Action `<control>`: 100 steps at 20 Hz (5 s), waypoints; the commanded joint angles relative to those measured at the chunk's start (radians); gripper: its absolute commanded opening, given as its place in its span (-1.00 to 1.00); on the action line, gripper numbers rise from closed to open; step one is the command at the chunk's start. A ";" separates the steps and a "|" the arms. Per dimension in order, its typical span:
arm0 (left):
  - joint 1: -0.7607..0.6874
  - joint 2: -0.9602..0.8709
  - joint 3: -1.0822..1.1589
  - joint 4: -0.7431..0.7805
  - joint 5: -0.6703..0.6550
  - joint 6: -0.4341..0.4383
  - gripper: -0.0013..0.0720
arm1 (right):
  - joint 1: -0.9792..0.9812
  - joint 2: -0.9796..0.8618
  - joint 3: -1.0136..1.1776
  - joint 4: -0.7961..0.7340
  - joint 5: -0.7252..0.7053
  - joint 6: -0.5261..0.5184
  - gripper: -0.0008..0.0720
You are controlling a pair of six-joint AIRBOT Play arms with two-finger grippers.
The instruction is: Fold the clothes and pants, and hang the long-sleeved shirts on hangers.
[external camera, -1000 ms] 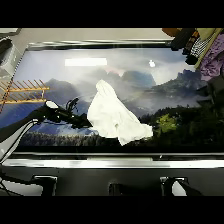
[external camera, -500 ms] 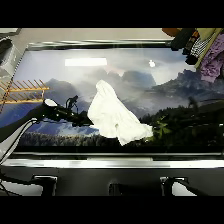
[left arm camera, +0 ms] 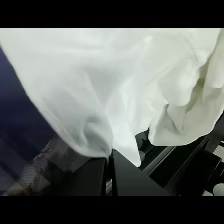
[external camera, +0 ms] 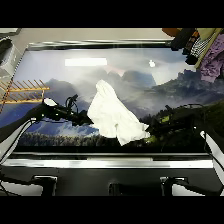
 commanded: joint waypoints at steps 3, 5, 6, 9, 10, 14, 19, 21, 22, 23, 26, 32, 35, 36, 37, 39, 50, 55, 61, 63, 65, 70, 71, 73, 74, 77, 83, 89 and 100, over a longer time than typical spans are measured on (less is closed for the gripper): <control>0.001 0.021 0.002 0.001 0.002 -0.003 -0.93 | 0.018 0.015 -0.003 0.028 0.079 -0.004 -0.90; 0.005 0.048 0.010 0.009 0.002 0.000 -0.93 | 0.018 0.082 0.011 0.029 0.045 -0.003 -0.91; 0.011 0.069 0.024 0.017 0.002 0.000 -0.93 | 0.018 0.130 0.029 0.029 0.024 0.001 -0.91; 0.050 0.173 0.133 0.053 0.002 -0.002 -0.93 | 0.018 0.325 0.138 0.029 -0.006 0.007 -0.91; 0.065 0.214 0.190 0.078 0.005 -0.006 -0.93 | 0.018 0.399 0.197 0.029 -0.003 0.006 -0.90; 0.133 0.401 0.498 0.256 0.086 -0.120 -0.93 | 0.018 0.634 0.486 0.028 0.018 0.008 -0.90; 0.148 0.624 0.807 0.498 0.256 -0.285 -0.93 | 0.018 0.811 0.783 0.020 0.028 0.040 -0.90; 0.148 0.716 0.830 0.560 0.329 -0.346 -0.93 | 0.018 0.857 0.845 -0.003 0.040 0.106 -0.90; 0.148 0.752 0.830 0.585 0.343 -0.369 -0.93 | 0.018 0.874 0.859 -0.009 0.053 0.142 -0.90; 0.148 0.781 0.830 0.610 0.340 -0.390 -0.93 | 0.018 0.887 0.863 -0.009 0.072 0.174 -0.90; 0.148 0.798 0.829 0.624 0.279 -0.412 -0.93 | 0.018 0.875 0.863 -0.017 0.098 0.207 -0.90; 0.148 0.526 0.827 0.626 0.008 -0.383 -0.93 | 0.018 0.576 0.862 -0.031 -0.140 0.320 -0.90; 0.138 0.268 0.827 0.627 -0.016 -0.382 -0.93 | 0.018 0.314 0.859 -0.036 -0.336 0.319 -0.90; 0.129 0.171 0.827 0.626 -0.002 -0.382 -0.93 | 0.018 0.233 0.851 -0.037 -0.360 0.302 -0.90; 0.114 0.080 0.827 0.627 0.011 -0.382 -0.93 | 0.018 0.154 0.833 -0.037 -0.354 0.283 -0.90; 0.077 -0.096 0.827 0.626 0.029 -0.383 -0.93 | 0.018 0.018 0.792 -0.036 -0.298 0.267 -0.90; 0.071 -0.303 0.852 0.401 -0.082 -0.403 0.44 | 0.019 -0.241 0.777 0.008 -0.203 0.225 -0.90; 0.190 -0.131 0.851 0.427 -0.227 -0.328 0.43 | 0.018 -0.236 0.778 0.005 -0.252 0.194 -0.30; 0.231 -0.074 0.851 0.428 -0.285 -0.328 0.43 | 0.005 -0.046 0.775 -0.215 -0.423 0.138 0.77; 0.232 -0.063 0.851 0.432 -0.299 -0.328 0.44 | -0.023 0.064 0.732 -0.238 -0.420 0.114 0.77; 0.232 -0.051 0.849 0.439 -0.299 -0.320 0.44 | -0.062 0.188 0.571 -0.251 -0.433 0.120 0.77; 0.231 -0.037 0.839 0.438 -0.306 -0.314 0.43 | -0.069 0.476 -0.080 -0.082 -0.391 0.145 0.77; 0.231 -0.037 0.839 0.438 -0.306 -0.314 0.43 | -0.069 0.520 -0.190 -0.031 -0.359 0.154 0.77; 0.231 -0.037 0.839 0.438 -0.306 -0.314 0.44 | -0.069 0.587 -0.352 0.049 -0.282 0.169 0.77; 0.231 -0.037 0.839 0.438 -0.306 -0.314 0.43 | -0.069 0.612 -0.413 0.086 -0.236 0.172 0.77; 0.231 -0.037 0.839 0.438 -0.306 -0.314 0.43 | -0.069 0.635 -0.512 0.144 -0.142 0.167 0.77; 0.230 -0.037 0.839 0.438 -0.306 -0.318 0.43 | -0.068 0.633 -0.546 0.174 -0.002 0.118 0.77; 0.219 -0.037 0.839 0.438 -0.306 -0.317 0.43 | -0.068 0.510 -0.546 0.268 0.026 -0.030 0.77; 0.217 -0.039 0.839 0.438 -0.305 -0.317 0.43 | -0.068 0.414 -0.546 0.298 0.002 -0.164 0.71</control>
